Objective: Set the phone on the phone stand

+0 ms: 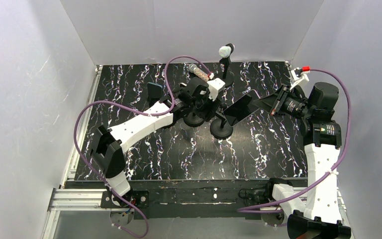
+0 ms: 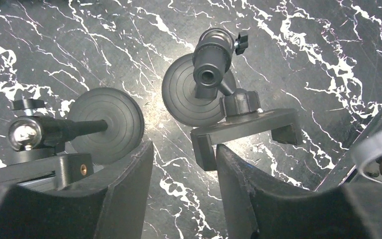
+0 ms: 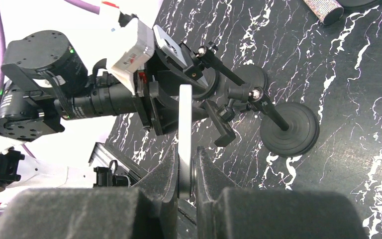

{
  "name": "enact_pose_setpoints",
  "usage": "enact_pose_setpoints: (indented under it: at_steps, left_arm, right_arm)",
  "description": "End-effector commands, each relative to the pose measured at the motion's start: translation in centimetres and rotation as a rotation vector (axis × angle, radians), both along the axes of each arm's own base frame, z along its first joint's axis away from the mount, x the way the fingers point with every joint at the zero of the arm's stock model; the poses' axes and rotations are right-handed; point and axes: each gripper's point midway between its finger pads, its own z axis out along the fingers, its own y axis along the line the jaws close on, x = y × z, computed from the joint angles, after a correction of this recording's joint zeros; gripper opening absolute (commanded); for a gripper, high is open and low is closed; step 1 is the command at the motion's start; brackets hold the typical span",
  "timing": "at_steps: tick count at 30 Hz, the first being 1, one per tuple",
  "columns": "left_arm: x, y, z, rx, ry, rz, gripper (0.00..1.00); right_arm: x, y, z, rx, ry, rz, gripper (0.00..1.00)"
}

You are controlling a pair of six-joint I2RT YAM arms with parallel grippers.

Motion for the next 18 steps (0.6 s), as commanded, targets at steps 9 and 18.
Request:
enact_pose_setpoints:
  at_steps: [9,18]
  left_arm:
    - [-0.3,0.0,2.4,-0.029,-0.064,-0.049,0.34]
    - [-0.3,0.1,2.0,-0.021,-0.062,-0.050,0.35]
  right_arm:
    - [0.0,0.5,2.3,0.021,-0.095,0.039,0.01]
    - [-0.1,0.6,2.3,0.025,-0.097,0.045,0.01]
